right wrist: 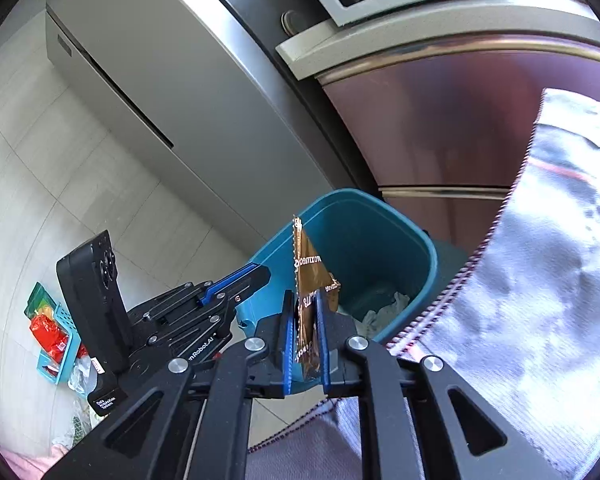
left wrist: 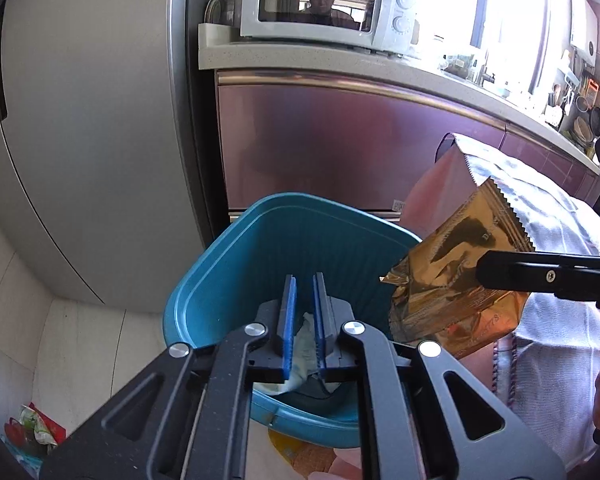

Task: Collect trash
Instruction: 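Carry the cup and gold bag to the teal bin and release both, then move both tools back over the table toward the remaining cup and foam nets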

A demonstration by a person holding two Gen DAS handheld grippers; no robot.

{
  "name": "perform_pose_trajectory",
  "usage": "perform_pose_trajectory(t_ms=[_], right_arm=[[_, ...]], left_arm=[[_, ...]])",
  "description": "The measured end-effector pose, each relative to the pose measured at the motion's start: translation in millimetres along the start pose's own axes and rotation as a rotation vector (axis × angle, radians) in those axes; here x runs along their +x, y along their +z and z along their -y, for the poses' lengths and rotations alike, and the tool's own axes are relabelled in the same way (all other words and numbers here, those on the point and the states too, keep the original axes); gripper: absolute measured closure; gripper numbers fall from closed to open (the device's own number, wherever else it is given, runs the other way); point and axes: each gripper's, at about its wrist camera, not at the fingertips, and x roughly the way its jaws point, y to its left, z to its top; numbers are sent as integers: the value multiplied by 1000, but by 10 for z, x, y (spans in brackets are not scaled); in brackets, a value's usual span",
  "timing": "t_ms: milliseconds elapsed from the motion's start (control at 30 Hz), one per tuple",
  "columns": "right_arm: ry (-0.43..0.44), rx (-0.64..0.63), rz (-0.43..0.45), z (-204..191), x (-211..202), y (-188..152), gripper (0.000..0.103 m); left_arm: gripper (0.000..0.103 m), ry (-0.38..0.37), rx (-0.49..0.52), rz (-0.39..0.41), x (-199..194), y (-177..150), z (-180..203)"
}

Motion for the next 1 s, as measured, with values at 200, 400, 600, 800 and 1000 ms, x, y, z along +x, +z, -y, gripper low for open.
perform_pose_trajectory(t_ms=[200, 400, 600, 800, 1000], right_arm=[[-16, 8, 23, 55, -90, -5, 87], [-26, 35, 13, 136, -52, 6, 82], [-18, 37, 21, 122, -76, 20, 82], [-6, 17, 60, 41, -303, 1, 81], [-6, -31, 135, -72, -801, -89, 71]], left_arm=[[83, -8, 1, 47, -185, 3, 70], [76, -15, -18, 63, -303, -5, 98], [76, -20, -21, 68, -385, -40, 76], [76, -48, -25, 87, -504, -47, 99], [68, -98, 17, 135, -724, -36, 307]])
